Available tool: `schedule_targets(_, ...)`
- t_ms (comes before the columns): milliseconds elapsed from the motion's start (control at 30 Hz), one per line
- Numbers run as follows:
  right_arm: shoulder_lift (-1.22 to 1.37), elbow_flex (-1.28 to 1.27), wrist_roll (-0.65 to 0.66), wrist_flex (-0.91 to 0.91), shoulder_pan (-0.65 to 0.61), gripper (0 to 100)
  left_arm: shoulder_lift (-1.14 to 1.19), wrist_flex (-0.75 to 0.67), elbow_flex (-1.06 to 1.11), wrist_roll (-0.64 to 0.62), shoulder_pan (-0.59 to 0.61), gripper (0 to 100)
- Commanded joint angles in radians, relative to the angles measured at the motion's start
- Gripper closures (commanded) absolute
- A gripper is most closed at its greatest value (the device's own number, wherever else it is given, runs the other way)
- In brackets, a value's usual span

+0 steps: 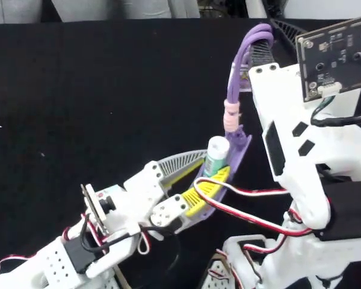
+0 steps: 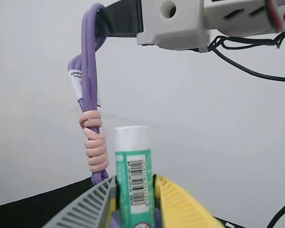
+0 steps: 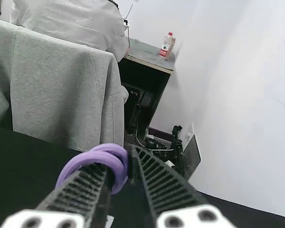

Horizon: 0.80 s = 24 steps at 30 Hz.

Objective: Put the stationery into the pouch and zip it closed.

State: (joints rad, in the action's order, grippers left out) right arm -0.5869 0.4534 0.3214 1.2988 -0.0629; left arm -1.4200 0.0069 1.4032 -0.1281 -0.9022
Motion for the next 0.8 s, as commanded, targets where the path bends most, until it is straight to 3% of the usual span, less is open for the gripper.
schedule_targets(0, -0.019, 0.002, 0.002, -0.023, -0.002, 98.6, 0.026, 0.121, 0.064, 0.0, 0.012, 87)
schedule_targets(133, -0.019, 0.002, 0.002, -0.023, -0.002, 98.6, 0.026, 0.25, -0.033, -0.006, 0.012, 87)
schedule_targets(333, -0.019, 0.004, 0.002, -0.023, -0.002, 98.6, 0.028, 0.273, -0.071, -0.077, 0.012, 86)
schedule_targets(533, -0.019, 0.004, 0.002, -0.023, -0.002, 98.6, 0.028, 0.523, -0.176, -0.071, 0.015, 78)
schedule_targets(767, -0.022, 0.004, 0.002, -0.023, 0.0, 98.6, 0.026, 0.537, -0.159, -0.066, 0.022, 78)
